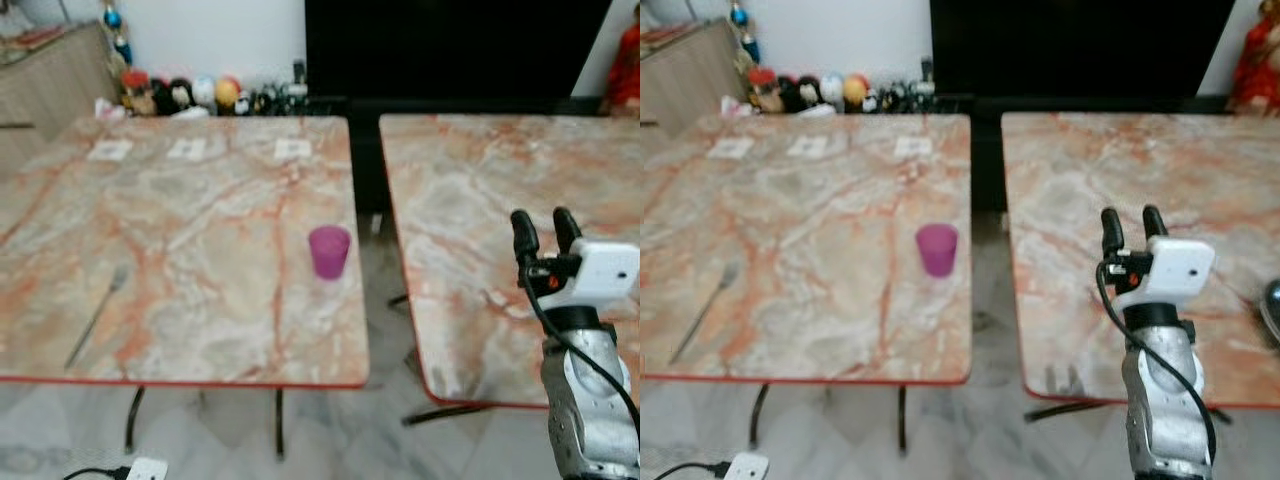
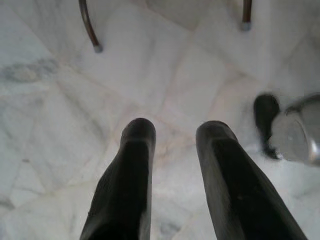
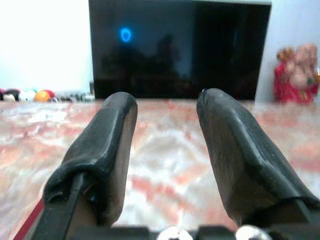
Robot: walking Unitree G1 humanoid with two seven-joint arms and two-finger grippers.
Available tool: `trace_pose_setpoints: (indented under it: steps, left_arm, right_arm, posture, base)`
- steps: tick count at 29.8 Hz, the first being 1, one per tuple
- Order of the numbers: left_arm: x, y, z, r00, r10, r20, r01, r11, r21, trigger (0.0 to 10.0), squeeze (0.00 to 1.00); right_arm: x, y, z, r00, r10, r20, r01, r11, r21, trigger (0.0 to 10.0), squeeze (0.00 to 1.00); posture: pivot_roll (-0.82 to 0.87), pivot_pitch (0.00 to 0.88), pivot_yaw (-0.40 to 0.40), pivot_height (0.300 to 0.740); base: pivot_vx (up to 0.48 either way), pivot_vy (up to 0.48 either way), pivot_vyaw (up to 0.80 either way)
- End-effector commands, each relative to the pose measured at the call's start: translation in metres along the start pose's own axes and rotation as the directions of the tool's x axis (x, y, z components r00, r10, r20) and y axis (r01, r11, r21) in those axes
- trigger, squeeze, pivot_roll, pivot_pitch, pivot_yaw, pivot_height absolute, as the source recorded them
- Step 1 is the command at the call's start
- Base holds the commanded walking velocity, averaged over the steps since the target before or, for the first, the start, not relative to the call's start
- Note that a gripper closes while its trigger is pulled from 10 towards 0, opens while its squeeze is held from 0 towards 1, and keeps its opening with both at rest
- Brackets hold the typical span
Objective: Setting the table
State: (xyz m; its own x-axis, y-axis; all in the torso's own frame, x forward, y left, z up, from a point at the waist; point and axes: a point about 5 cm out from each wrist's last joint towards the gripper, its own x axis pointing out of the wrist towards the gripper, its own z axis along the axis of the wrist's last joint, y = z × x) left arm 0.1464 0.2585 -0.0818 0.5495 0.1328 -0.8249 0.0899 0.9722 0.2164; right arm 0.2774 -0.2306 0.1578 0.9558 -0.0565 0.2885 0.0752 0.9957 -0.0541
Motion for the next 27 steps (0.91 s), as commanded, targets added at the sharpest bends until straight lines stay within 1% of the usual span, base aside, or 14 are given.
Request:
trace_pose_setpoints:
  steps: [1, 4, 7, 9, 10, 16, 27]
  left_arm:
    - [-0.0012, 0.0065, -0.0023, 1.0, 0.019, -0.011, -0.019, 1.0, 0.007, 10.0, 0.0]
    - [-0.0007, 0.0038, -0.0018, 1.0, 0.017, -0.01, -0.017, 1.0, 0.007, 10.0, 0.0]
    - [-0.0004, 0.0024, -0.0014, 1.0, 0.016, -0.009, -0.015, 1.0, 0.008, 10.0, 0.0]
    - [-0.0004, 0.0025, -0.0011, 1.0, 0.016, -0.008, -0.016, 1.0, 0.007, 10.0, 0.0]
    - [-0.0004, 0.0028, -0.0011, 1.0, 0.016, -0.008, -0.016, 1.0, 0.007, 10.0, 0.0]
    - [-0.0012, 0.0065, -0.0022, 1.0, 0.017, -0.01, -0.017, 1.0, 0.009, 10.0, 0.0]
    - [-0.0012, 0.007, -0.0018, 1.0, 0.021, -0.009, -0.021, 1.0, 0.008, 10.0, 0.0]
  right_arm:
    - [0.0033, 0.0069, 0.0047, 0.999, 0.025, 0.021, -0.025, 1.0, 0.004, 10.0, 0.0]
    - [0.0039, 0.0097, 0.0043, 0.999, 0.033, 0.019, -0.033, 0.999, 0.008, 10.0, 0.0]
    - [0.0038, 0.013, 0.0037, 0.998, 0.06, 0.019, -0.06, 0.998, -0.019, 10.0, 0.0]
    - [0.0034, 0.0134, 0.0037, 0.997, 0.07, 0.019, -0.069, 0.997, -0.026, 10.0, 0.0]
    - [0.0033, 0.0131, 0.0036, 0.997, 0.069, 0.018, -0.068, 0.997, -0.026, 10.0, 0.0]
    - [0.0038, 0.0135, 0.0025, 0.998, 0.058, 0.014, -0.058, 0.998, -0.003, 10.0, 0.0]
    - [0.0037, 0.0154, 0.0, 0.999, 0.054, 0.004, -0.054, 0.999, 0.005, 10.0, 0.0]
  posture:
    - [-0.03, 0.0, 0.025, 0.74]
    - [-0.03, 0.0, 0.026, 0.74]
    - [-0.03, 0.0, 0.026, 0.74]
    - [-0.03, 0.0, 0.026, 0.74]
    - [-0.03, 0.0, 0.026, 0.74]
    - [-0.03, 0.0, 0.026, 0.74]
    - [-0.02, 0.0, 0.028, 0.74]
  base:
    - [0.0, 0.48, 0.0]
    - [0.0, 0.48, 0.0]
    - [0.0, 0.48, 0.0]
    - [0.0, 0.48, 0.53]
    - [0.0, 0.48, 0.57]
    - [0.0, 0.48, 0.0]
    - [0.0, 0.48, 0.0]
